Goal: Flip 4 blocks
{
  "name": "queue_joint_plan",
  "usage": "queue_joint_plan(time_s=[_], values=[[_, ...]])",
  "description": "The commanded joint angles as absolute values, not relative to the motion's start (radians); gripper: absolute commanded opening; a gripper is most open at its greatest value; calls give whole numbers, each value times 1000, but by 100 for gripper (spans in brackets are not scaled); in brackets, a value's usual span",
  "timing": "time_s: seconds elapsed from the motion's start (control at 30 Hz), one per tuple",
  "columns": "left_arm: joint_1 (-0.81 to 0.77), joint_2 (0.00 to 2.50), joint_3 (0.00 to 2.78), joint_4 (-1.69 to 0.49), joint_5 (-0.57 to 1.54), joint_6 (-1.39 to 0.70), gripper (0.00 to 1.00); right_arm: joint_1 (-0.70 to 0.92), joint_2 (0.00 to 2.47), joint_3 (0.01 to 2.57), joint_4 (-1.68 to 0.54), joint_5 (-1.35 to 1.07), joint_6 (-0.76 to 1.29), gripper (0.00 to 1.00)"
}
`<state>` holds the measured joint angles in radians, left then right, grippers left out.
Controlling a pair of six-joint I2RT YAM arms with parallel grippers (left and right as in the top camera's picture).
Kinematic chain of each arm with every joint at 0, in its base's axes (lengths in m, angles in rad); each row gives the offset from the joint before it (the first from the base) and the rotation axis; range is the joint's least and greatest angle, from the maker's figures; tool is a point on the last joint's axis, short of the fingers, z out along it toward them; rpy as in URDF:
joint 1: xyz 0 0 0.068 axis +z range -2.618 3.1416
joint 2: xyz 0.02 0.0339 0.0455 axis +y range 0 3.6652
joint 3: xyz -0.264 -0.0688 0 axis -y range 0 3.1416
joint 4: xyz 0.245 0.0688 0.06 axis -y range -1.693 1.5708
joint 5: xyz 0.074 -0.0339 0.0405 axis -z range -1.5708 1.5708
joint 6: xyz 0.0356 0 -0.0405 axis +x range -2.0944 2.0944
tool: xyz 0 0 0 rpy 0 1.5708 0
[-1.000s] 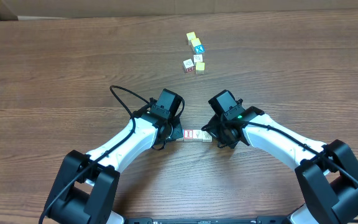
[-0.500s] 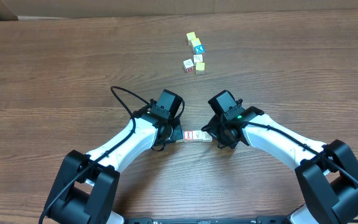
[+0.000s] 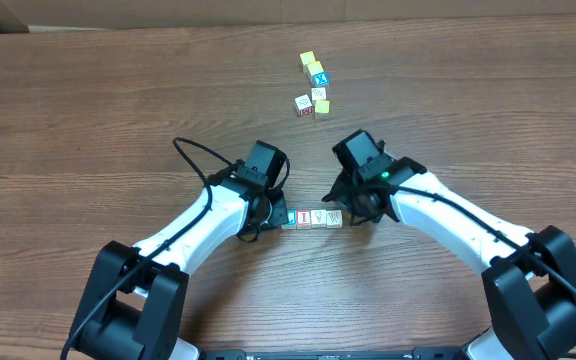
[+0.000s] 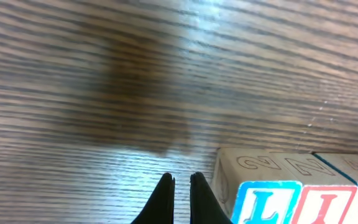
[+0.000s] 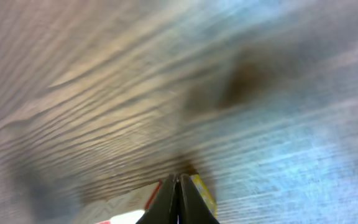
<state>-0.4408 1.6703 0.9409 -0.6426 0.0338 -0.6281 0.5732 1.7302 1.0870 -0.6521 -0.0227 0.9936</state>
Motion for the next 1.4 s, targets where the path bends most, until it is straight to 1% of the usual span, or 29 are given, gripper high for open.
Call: queue_joint_plan(time_s=[0.0,0.23,0.43,0.63,0.73,0.87,0.97,1.1,1.2,1.27,1.3,1.37], values=[[-409,1675,1004,-655,40,-596,4,548,1730,1164,-662,-70,823,4],[-337,1675,1055,-624,41,-595,5,550,1731,1192,-663,-101,778,4],[-335,1676,1054,-604,40,-594,7,601,1753,1192,-669,-20,779,4],[-335,1676,1054,-631,23,-593,9,625,1758,1192,-805,-35,823,4],[-335,1676,1053,-636,3,-594,9,625,1758,1192,-869,-88,841,4],[-335,1676,1053,-645,-1,-594,10,625,1758,1192,-912,-173,841,4],[-335,1676,1053,-646,-6,-594,9,631,1758,1188,-943,-179,842,4],[-335,1676,1053,-646,-19,-594,8,664,1758,1147,-910,-144,904,4],[-335,1676,1053,-656,-19,-595,11,691,1758,1109,-850,-140,931,4],[-335,1676,1053,-665,-19,-594,11,700,1758,1095,-825,-138,944,4],[-335,1676,1053,-670,-19,-594,11,704,1759,1089,-812,-133,944,4],[-335,1676,1053,-670,-19,-594,4,707,1759,1079,-797,-113,944,4]])
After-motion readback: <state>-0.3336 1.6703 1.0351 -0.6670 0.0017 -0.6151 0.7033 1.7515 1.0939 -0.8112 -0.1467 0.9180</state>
